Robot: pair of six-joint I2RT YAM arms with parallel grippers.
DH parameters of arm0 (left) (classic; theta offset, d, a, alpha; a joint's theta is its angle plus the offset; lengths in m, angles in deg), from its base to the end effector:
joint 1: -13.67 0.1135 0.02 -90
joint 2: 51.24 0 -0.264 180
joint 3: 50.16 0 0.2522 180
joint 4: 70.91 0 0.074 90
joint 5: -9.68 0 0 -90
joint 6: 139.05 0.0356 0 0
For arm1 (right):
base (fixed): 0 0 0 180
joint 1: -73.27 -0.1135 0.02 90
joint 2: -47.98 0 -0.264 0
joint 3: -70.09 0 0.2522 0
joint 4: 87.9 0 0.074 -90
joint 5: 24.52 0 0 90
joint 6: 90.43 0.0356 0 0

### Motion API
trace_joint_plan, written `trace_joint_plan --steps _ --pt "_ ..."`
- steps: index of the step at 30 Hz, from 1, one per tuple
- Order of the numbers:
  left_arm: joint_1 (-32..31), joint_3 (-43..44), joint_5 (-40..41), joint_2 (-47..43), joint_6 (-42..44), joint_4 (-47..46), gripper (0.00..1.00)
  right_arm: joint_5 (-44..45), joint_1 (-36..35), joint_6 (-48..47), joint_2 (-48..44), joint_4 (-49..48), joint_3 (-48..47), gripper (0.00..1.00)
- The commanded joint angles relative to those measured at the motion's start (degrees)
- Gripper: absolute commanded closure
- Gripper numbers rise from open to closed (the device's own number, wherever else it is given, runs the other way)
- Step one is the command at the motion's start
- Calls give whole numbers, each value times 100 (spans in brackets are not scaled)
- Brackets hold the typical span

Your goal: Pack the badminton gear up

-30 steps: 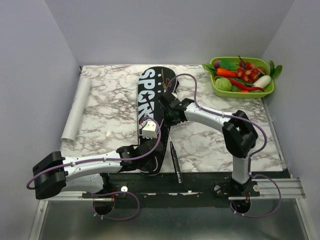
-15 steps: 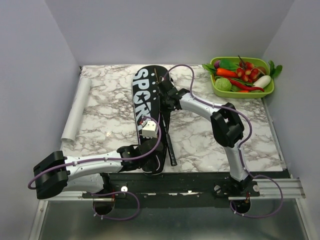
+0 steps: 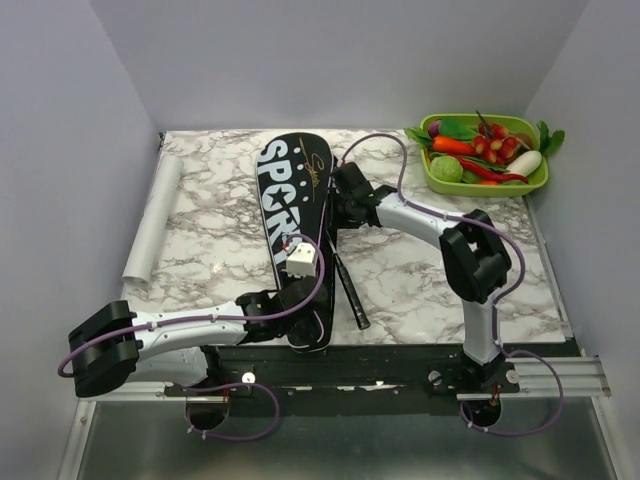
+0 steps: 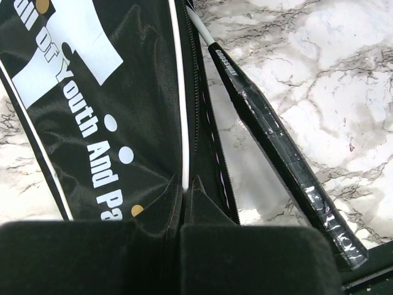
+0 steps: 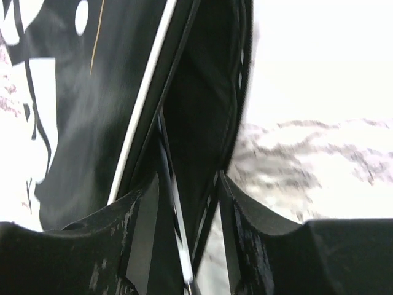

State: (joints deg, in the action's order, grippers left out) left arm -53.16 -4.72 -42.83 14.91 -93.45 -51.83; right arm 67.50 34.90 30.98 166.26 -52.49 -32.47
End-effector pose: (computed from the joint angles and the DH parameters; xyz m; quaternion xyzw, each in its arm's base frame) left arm 0.1095 -0.2008 0.2003 0.0330 0.8676 -0.1672 0.4671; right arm 0.3588 0.2825 0.1923 -0.0514 0.9415 0.1767 0.2824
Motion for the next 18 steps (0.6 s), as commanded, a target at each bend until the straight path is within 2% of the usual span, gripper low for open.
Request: trace_joint_plan --steps 1,7,18 --pt "-23 -4 -58 -67 2 -313 100 9 -21 -74 -1025 -232 748 47" --pt "38 -57 12 -129 37 -233 100 -105 -21 -110 -2193 93 1925 45" --pt "56 -74 30 -243 54 -181 100 -1993 -21 -145 -3732 -231 3938 48"
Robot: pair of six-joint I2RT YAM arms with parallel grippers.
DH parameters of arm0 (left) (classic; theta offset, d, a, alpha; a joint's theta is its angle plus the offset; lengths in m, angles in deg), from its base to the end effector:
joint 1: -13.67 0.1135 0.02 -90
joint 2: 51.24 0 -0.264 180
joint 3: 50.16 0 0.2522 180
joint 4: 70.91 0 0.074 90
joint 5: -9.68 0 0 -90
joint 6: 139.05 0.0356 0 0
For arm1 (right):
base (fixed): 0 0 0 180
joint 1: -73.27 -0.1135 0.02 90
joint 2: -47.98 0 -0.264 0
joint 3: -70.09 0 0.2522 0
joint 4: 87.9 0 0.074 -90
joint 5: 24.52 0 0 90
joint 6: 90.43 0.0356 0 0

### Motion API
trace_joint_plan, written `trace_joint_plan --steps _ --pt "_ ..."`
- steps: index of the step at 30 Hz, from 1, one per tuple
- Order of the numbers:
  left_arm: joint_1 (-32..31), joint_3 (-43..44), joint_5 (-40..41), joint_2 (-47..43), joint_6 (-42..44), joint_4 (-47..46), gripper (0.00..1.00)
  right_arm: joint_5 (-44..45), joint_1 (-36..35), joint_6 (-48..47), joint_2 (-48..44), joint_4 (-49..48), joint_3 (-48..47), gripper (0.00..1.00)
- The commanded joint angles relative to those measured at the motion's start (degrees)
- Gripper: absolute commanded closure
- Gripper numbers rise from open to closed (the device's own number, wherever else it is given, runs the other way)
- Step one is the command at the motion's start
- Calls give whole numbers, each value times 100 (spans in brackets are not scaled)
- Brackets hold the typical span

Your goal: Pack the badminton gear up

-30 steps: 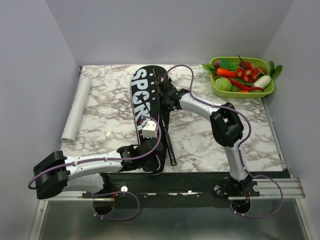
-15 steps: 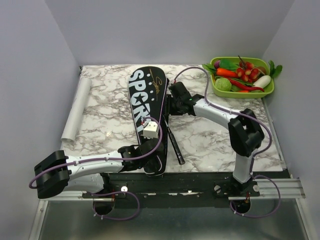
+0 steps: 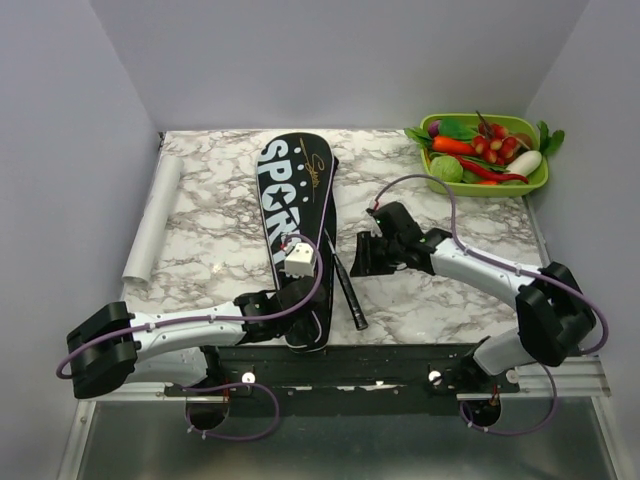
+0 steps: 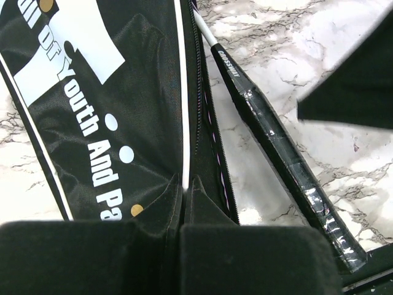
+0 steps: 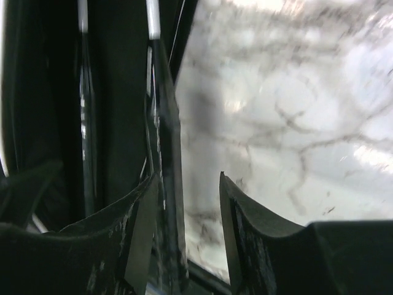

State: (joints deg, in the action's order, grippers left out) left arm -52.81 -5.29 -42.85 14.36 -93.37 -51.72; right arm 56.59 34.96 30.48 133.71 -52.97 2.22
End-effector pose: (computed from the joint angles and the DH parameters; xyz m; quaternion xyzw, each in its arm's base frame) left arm 0.1097 -0.1979 0.1990 0.0315 0.8681 -0.1647 0.4671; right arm 0.2370 0.1943 0.2125 -0.0857 0.9413 0.2411 0.2201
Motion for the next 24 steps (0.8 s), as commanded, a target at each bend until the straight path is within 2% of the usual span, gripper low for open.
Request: trace_joint_plan --steps 1,8,17,24 --pt "30 -18 41 -197 46 -192 100 -1009 -28 -86 -557 -244 567 49" --pt "30 -53 67 -250 37 -191 100 -1555 -28 177 -892 -789 1253 49" --pt "30 -149 -21 -294 11 -288 100 -2012 -28 564 -690 -1685 1780 51" --pt "38 -158 -3 -364 11 -279 100 -2425 -81 968 -418 -2493 1921 55"
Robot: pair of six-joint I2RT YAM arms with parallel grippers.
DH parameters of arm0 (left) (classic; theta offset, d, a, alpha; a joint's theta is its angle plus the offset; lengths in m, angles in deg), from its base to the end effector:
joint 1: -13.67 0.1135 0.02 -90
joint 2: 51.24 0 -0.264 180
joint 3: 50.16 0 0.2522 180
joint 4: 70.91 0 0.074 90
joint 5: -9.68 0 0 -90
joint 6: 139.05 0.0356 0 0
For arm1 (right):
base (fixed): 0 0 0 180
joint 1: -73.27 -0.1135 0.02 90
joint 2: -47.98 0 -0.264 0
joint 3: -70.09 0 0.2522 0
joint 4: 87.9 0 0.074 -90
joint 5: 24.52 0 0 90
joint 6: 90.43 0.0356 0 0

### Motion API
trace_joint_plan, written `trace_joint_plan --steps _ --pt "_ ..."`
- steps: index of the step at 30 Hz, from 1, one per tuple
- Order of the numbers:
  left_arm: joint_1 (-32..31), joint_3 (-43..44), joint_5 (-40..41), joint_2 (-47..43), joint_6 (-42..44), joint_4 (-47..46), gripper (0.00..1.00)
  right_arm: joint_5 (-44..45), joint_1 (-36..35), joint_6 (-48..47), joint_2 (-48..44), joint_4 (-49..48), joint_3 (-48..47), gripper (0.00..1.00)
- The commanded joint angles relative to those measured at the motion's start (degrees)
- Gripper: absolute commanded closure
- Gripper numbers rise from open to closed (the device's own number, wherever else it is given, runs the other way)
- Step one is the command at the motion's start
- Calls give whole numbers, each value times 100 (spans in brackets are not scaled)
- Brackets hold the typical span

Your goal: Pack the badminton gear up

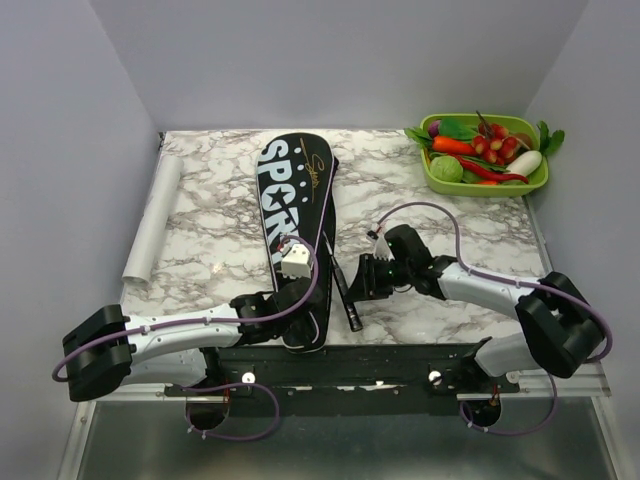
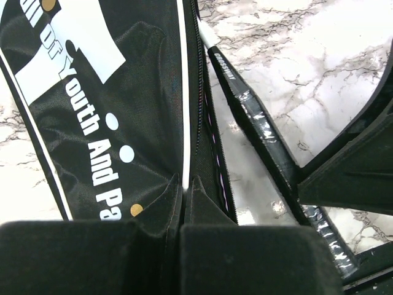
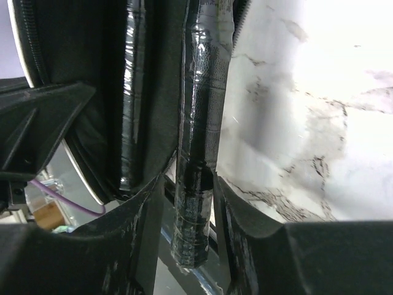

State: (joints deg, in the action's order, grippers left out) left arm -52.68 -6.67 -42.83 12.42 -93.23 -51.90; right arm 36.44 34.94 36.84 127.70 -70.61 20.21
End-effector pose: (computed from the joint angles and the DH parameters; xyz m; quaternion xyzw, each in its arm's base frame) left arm 0.1076 -0.1918 0.1985 0.0291 0.8659 -0.1685 0.4701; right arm 0.1957 0.1768 0.1707 -0.1000 0.9002 0.4012 0.1365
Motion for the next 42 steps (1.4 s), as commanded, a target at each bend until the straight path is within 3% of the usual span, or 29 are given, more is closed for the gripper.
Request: trace_joint_plan --steps 1,7,23,26,29,37,42 --pt "17 -21 -5 -170 -3 -262 100 -401 -113 368 210 -774 131 58" --pt "25 23 -14 -143 24 -262 100 -436 -412 745 499 -1223 62 73" --pt "17 85 -216 -3 68 -350 99 -366 -931 1370 1467 -2040 -457 73" --pt "17 102 -339 164 76 -359 85 -348 -940 1388 1555 -2102 -458 73" --pt "17 146 -506 261 94 -324 79 -278 -949 1388 1669 -2155 -440 73" --pt "17 278 -744 -81 15 62 70 -287 -975 1414 2126 -2366 -466 73" --pt "25 603 -350 -617 -248 1211 69 -295 -975 1370 2249 -2392 -484 73"
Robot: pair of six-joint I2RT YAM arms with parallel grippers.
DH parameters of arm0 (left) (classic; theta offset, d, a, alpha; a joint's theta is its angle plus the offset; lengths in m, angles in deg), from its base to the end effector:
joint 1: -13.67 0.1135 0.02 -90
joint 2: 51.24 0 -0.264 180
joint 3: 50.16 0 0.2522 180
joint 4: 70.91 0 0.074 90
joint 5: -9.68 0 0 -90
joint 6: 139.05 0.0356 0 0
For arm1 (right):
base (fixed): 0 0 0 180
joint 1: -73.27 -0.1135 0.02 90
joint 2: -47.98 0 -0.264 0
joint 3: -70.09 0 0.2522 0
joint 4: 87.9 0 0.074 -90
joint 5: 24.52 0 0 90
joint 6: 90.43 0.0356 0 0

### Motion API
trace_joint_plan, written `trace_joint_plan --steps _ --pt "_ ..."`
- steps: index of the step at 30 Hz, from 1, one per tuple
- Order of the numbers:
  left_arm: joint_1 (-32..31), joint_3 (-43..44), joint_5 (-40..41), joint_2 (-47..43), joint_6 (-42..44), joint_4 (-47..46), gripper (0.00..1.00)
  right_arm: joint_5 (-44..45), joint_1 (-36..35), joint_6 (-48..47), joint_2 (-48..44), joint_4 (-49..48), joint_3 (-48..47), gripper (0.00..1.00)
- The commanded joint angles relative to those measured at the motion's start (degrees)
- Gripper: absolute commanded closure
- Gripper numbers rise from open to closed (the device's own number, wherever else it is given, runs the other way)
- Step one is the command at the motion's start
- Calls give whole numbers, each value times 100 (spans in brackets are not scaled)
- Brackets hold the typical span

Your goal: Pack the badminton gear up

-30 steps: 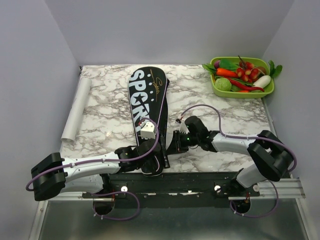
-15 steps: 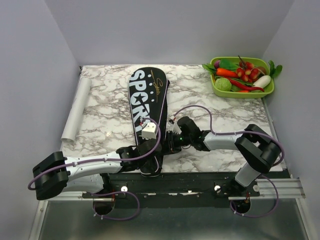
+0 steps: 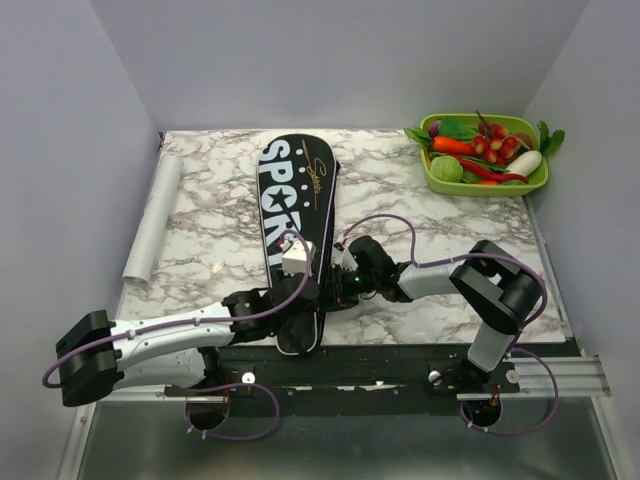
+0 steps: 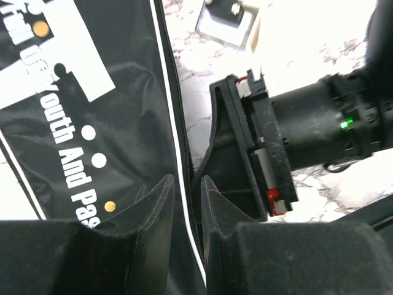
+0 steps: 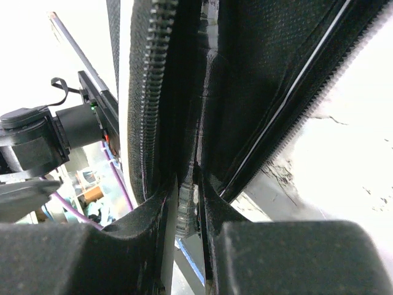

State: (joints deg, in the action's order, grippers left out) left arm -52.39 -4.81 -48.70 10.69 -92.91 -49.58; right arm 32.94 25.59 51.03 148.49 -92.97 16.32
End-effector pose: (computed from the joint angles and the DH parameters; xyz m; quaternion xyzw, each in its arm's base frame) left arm 0.1062 -0.1933 0.2104 0.0490 0.8713 -0.2054 0.4430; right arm 0.2004 0.2485 0.1203 -0.0857 0.8791 0.4649 0.0603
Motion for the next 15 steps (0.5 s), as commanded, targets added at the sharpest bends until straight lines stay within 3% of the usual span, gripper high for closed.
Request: trace_joint_plan --steps 1,3,5,7,15 --pt "14 505 388 -480 -586 1331 69 45 -40 -66 179 -156 -103 73" --pt "111 698 775 -507 -982 2377 76 37 -40 -84 180 -165 -104 73" --pt "233 673 890 -559 -1615 3001 95 37 -40 -101 188 -165 -95 73" --pt "401 419 846 -690 -1941 3153 100 28 -40 -110 197 -165 -95 73" --pt "1288 -426 539 -1175 -2672 3391 100 28 -48 -136 197 -182 -95 73"
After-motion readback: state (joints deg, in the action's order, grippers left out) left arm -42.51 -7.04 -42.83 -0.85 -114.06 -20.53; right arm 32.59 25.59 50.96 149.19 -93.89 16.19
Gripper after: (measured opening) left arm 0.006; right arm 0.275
